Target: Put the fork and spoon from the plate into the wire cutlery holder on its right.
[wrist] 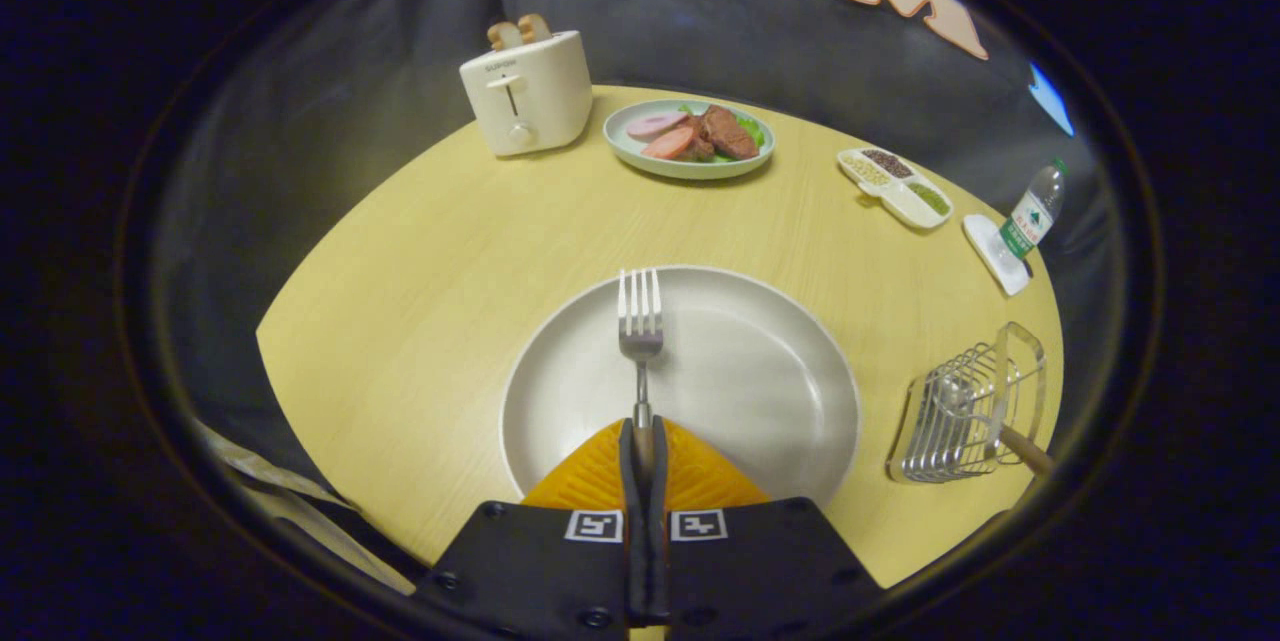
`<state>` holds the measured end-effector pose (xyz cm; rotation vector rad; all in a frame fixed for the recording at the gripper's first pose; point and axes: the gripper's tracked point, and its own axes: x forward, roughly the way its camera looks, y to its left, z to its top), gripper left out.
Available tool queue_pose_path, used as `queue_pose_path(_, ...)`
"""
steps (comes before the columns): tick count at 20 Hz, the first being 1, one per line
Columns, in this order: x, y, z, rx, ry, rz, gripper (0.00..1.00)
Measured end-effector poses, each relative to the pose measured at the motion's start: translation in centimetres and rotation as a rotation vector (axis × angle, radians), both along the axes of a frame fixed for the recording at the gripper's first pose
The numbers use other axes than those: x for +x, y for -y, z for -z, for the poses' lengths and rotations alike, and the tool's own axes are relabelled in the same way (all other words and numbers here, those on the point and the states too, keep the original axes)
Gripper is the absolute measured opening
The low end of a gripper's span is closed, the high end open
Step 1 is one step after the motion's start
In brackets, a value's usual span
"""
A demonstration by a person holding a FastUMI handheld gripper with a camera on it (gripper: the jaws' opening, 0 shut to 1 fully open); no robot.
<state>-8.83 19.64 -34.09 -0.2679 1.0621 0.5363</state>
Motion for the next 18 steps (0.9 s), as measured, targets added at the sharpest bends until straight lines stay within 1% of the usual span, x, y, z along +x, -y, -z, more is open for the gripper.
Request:
queue_pose_path(3,0.9,0.4,-1.6,0.027,0.003,0.031,0.04)
queue_pose_path(12,2.1,3.0,-4.6,-0.002,0.017,0.030,0.04)
queue_pose_path(18,3.1,5.4,-6.4,-0.010,0.010,0.062,0.03)
